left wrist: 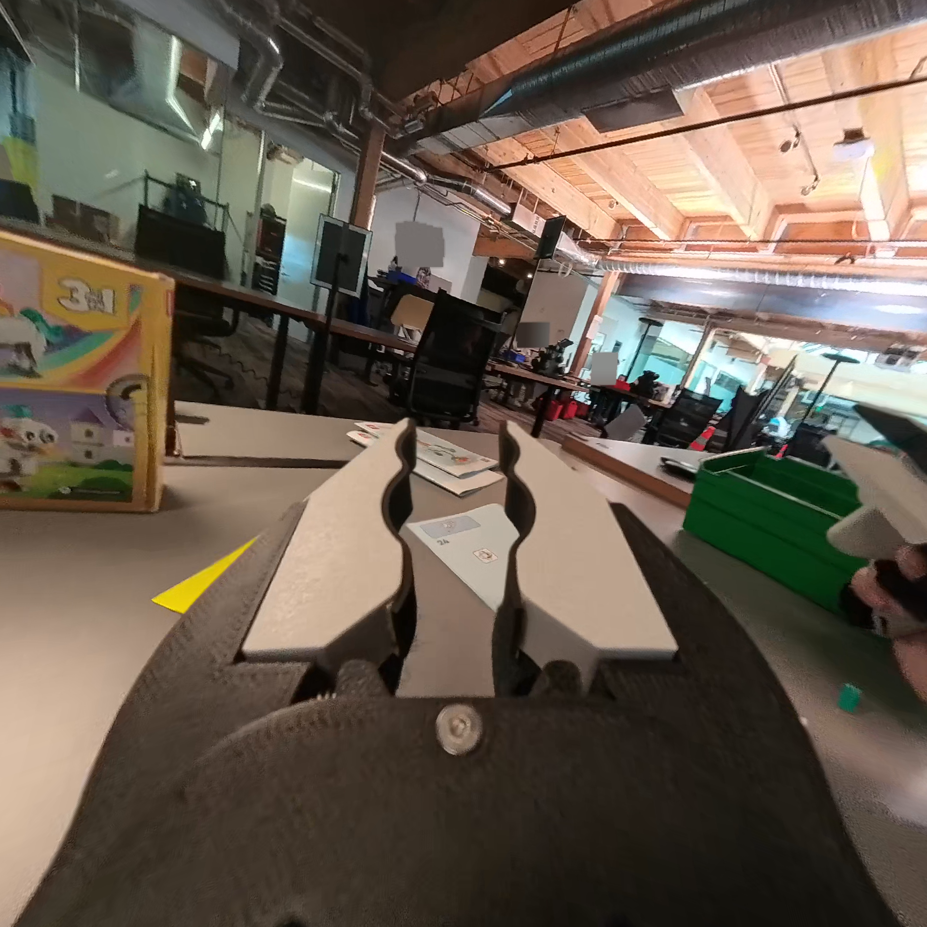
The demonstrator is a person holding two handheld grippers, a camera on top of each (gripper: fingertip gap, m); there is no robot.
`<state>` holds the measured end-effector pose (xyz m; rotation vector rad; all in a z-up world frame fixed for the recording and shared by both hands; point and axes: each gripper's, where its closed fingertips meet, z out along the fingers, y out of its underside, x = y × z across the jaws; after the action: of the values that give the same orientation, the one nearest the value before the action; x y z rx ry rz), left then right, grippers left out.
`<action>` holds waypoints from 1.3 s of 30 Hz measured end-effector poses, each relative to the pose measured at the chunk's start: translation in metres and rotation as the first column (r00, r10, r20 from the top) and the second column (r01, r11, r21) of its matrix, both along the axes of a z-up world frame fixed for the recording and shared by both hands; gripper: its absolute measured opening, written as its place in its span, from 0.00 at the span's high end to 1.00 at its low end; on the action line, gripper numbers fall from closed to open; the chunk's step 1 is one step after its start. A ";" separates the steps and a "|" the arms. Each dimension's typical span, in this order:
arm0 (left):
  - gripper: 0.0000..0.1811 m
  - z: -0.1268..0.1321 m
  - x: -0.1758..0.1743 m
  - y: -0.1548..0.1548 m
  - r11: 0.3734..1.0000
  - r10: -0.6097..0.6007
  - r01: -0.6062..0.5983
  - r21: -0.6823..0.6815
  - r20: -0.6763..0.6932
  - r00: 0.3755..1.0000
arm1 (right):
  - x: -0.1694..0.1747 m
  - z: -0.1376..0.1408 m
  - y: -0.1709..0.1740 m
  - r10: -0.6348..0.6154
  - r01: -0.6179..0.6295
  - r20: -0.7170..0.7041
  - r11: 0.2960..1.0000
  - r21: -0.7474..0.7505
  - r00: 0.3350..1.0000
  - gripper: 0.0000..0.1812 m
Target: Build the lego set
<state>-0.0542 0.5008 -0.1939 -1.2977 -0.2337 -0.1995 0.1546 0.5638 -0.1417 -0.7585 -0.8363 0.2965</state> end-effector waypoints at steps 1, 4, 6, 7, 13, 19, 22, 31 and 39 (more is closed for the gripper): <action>0.81 0.001 0.002 0.000 1.000 0.014 -0.014 0.000 -0.034 0.999 | -0.003 -0.003 -0.002 0.015 -0.015 0.004 1.000 -0.014 1.000 0.86; 0.79 0.005 0.013 0.003 0.999 0.035 -0.035 -0.001 -0.143 0.989 | -0.008 -0.006 -0.004 0.005 -0.004 0.016 1.000 -0.017 1.000 0.86; 0.75 0.007 0.027 0.006 1.000 0.019 -0.018 0.009 -0.201 0.979 | -0.007 -0.003 -0.005 -0.006 0.006 -0.005 1.000 -0.020 1.000 0.86; 0.74 0.009 0.035 0.008 1.000 0.008 -0.005 0.013 -0.236 0.972 | -0.006 -0.001 -0.007 0.005 -0.006 -0.018 1.000 -0.026 1.000 0.86; 0.71 0.034 0.066 -0.014 0.996 0.072 -0.048 0.069 -0.413 0.908 | -0.005 0.005 -0.016 0.042 -0.044 -0.049 0.999 -0.025 0.998 0.86; 0.71 0.072 0.118 -0.085 0.999 -0.040 0.035 -0.018 -0.400 0.916 | -0.003 0.010 -0.019 0.060 -0.062 -0.068 0.998 -0.026 0.996 0.86; 0.71 0.091 0.121 -0.138 0.996 -0.067 0.043 -0.075 -0.346 0.936 | -0.003 0.009 -0.018 0.060 -0.062 -0.063 0.998 -0.029 0.996 0.86; 0.76 0.105 -0.064 -0.324 0.684 0.343 -0.569 -0.457 -0.487 0.803 | 0.000 0.011 -0.016 0.060 -0.063 -0.074 0.997 -0.038 0.995 0.86; 0.79 -0.011 -0.114 -0.370 0.387 0.229 -0.277 -0.879 -0.199 0.953 | 0.000 -0.003 0.001 0.016 -0.022 -0.055 0.995 -0.099 0.998 0.87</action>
<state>-0.1683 0.1309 -0.2045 -2.3437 -0.5525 0.2944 0.1548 0.5649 -0.1442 -0.8320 -0.7824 0.3761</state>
